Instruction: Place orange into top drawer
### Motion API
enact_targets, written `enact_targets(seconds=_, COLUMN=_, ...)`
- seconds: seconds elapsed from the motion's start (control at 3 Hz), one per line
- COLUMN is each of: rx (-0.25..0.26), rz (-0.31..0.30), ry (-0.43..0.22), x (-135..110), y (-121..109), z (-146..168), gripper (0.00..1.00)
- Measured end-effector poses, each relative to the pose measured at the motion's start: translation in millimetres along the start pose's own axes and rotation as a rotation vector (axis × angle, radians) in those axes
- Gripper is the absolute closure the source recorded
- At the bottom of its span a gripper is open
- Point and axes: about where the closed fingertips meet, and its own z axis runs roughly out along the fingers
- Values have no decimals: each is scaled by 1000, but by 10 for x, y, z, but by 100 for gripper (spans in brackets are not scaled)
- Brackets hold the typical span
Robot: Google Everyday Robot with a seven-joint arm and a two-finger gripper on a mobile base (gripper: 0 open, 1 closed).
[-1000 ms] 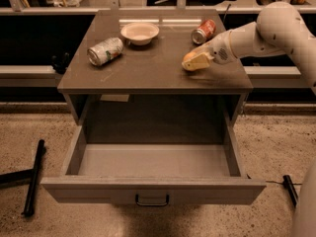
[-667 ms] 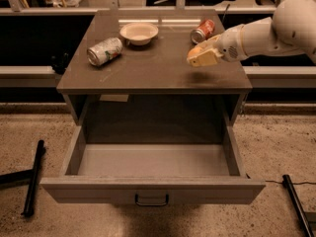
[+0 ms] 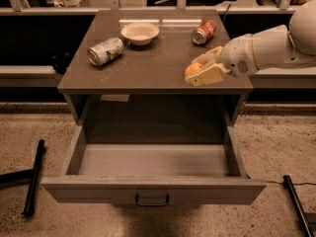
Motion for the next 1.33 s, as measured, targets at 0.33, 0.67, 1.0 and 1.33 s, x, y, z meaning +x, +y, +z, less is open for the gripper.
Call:
enact_targets(seconds=0.33, rx=-1, rz=0, ry=0, x=0, y=2, z=4, gripper=100)
enact_targets(seconds=0.67, rx=-37, rz=12, ry=-4, x=126, y=297, z=127, gripper=100)
enact_targets(seconds=1.0, rx=-67, rz=36, ry=5, x=325, y=573, z=258, gripper=100)
enact_targets(seconds=1.33, rx=-86, rz=62, ry=69, x=701, y=881, z=587, gripper=100)
